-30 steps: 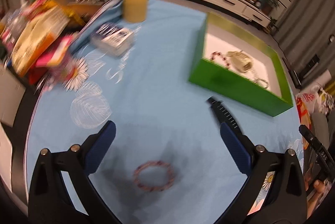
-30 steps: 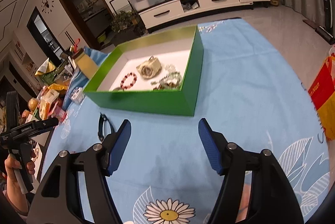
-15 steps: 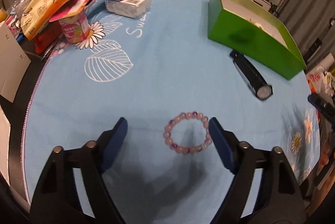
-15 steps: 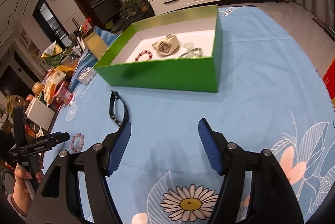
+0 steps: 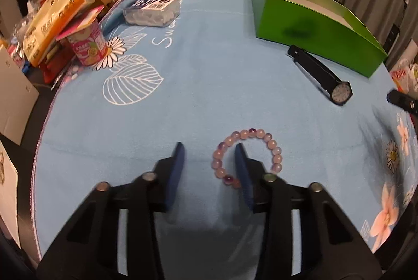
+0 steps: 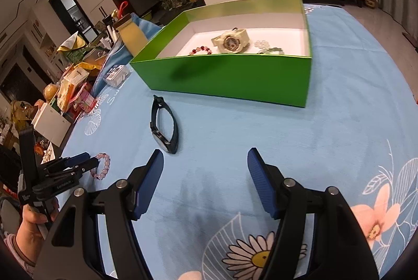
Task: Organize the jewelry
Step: 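Grasp the pink-purple bead bracelet with the left tool while the right tool grasps the black watch strap, then carry the pink-purple bracelet and black watch over the green box with both tools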
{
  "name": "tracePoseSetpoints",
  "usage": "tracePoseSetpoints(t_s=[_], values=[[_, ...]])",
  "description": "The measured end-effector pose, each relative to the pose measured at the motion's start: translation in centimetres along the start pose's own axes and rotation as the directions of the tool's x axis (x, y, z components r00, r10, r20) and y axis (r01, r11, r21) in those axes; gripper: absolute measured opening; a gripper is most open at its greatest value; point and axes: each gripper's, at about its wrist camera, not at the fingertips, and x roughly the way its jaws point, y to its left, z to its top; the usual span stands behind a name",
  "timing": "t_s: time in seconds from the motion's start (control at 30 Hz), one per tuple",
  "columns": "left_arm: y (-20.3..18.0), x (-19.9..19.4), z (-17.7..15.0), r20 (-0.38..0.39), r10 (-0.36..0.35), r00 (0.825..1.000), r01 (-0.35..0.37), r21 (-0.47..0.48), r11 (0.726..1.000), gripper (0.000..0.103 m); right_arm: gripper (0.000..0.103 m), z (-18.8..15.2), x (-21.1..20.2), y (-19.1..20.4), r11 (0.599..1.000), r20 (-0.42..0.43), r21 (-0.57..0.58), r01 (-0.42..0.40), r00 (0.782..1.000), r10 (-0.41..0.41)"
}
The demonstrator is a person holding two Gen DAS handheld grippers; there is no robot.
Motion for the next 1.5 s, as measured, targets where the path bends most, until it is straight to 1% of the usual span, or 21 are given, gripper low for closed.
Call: tracePoseSetpoints(t_s=[0.03,0.1,0.2,0.27,0.33,0.57,0.63,0.7,0.8,0.93,1.0,1.03,1.07,1.1,1.17,1.23,1.3,1.5], values=[[-0.3,-0.1,-0.2,0.008,0.002,1.000,-0.002,0.017,1.000,0.023,0.067,0.0,0.2,0.2,1.000,-0.002,-0.004,-0.001,1.000,0.001],[-0.8,-0.1,-0.4,0.018,-0.008,1.000,0.008,0.043,0.999,0.008,0.067,0.2,0.7,0.6,1.000,-0.006,-0.014,-0.006,1.000,0.006],[-1.1,-0.1,-0.5,0.026,-0.019,0.999,0.017,0.050,0.999,0.007,0.067,0.3,1.3,1.3,0.999,-0.012,-0.032,-0.008,1.000,0.007],[-0.9,0.0,-0.4,0.025,-0.053,0.998,0.053,0.018,0.998,0.007,0.067,0.4,1.8,1.8,0.999,-0.016,-0.044,-0.010,1.000,0.010],[-0.5,0.1,-0.3,0.026,-0.072,0.997,0.073,-0.013,0.997,0.007,0.067,0.6,2.2,2.3,0.998,-0.019,-0.056,-0.012,1.000,0.011],[-0.2,0.3,-0.1,0.026,-0.103,0.994,0.104,-0.052,0.993,0.007,0.067,2.0,3.8,3.7,0.995,-0.027,-0.099,-0.030,0.999,0.028],[-0.2,0.3,0.0,0.026,-0.113,0.993,0.114,-0.060,0.992,0.007,0.061,2.3,4.5,3.9,0.994,-0.033,-0.106,-0.032,0.999,0.028],[-0.3,0.4,0.0,0.025,-0.116,0.993,0.117,-0.059,0.991,0.007,0.053,2.8,5.6,4.3,0.992,-0.049,-0.119,-0.035,0.998,0.029],[-0.4,0.3,-0.1,0.024,-0.114,0.993,0.115,-0.050,0.992,0.007,0.046,3.5,7.2,4.7,0.990,-0.068,-0.136,-0.024,0.998,0.015],[-0.4,0.4,-0.1,0.026,-0.113,0.993,0.114,-0.042,0.993,0.007,0.041,4.0,8.5,5.2,0.987,-0.087,-0.157,-0.023,0.996,0.009],[-0.5,0.4,0.0,0.026,-0.115,0.993,0.116,-0.040,0.992,0.007,0.033,4.1,9.1,5.4,0.984,-0.108,-0.178,-0.015,0.994,-0.005],[-0.5,0.4,0.0,0.025,-0.115,0.993,0.116,-0.037,0.993,0.007,0.031,4.1,9.5,5.5,0.983,-0.120,-0.184,-0.016,0.993,-0.007],[-0.5,0.5,0.0,0.024,-0.115,0.993,0.116,-0.035,0.993,0.007,0.027,4.0,9.7,5.5,0.983,-0.134,-0.184,-0.020,0.991,-0.005],[-0.5,0.4,0.0,0.024,-0.116,0.993,0.116,-0.033,0.993,0.007,0.019,4.0,10.2,5.5,0.983,-0.156,-0.182,-0.023,0.988,-0.006],[-0.5,0.5,0.1,0.023,-0.118,0.993,0.118,-0.034,0.992,0.007,0.007,3.8,10.3,5.7,0.981,-0.159,-0.196,-0.013,0.987,-0.019],[-0.4,0.6,0.1,0.022,-0.126,0.992,0.127,-0.038,0.991,0.007,0.005,3.7,10.0,5.8,0.979,-0.143,-0.203,-0.002,0.989,-0.028],[-0.3,0.6,0.1,0.022,-0.133,0.991,0.134,-0.046,0.990,0.007,0.003,3.6,9.3,5.6,0.983,-0.124,-0.182,-0.011,0.992,-0.011],[-0.1,-0.2,0.2,0.045,-0.147,0.988,0.150,-0.068,0.986,0.007,0.003,3.2,7.0,4.9,0.989,-0.078,-0.145,-0.021,0.997,0.009]])
